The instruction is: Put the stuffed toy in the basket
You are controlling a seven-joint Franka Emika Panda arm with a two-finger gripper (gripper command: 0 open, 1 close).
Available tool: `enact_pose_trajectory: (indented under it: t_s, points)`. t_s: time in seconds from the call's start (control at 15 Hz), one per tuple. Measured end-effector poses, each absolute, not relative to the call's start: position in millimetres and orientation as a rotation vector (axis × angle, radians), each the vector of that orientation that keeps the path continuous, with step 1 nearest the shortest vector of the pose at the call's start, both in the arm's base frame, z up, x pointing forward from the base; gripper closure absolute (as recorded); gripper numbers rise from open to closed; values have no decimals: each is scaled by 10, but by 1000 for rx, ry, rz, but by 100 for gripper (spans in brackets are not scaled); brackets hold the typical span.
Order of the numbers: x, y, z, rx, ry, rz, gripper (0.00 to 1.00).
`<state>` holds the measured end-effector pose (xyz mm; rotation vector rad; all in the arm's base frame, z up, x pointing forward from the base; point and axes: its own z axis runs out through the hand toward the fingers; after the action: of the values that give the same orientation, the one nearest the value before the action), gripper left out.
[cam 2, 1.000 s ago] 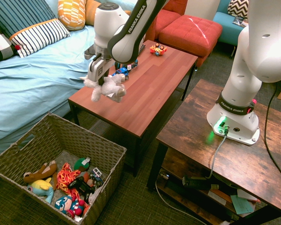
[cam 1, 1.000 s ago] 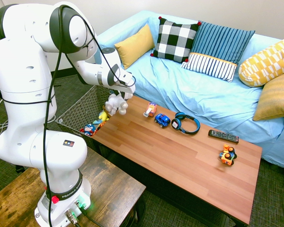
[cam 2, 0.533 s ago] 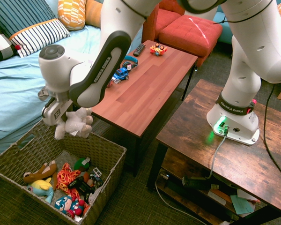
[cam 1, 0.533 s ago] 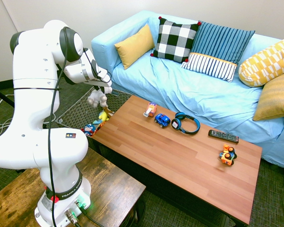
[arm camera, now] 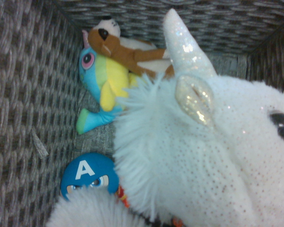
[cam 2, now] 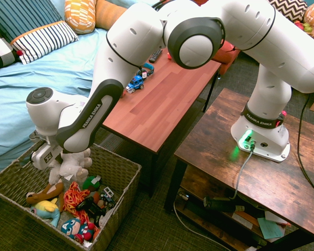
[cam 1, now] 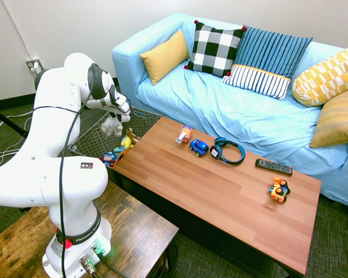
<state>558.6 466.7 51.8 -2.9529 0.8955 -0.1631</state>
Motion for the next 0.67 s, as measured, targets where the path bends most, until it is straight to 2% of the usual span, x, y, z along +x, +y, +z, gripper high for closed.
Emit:
enact_pose_trajectory:
  t_s: [0.67]
  points:
    - [5770,4611,435,-2947,921,-119,0]
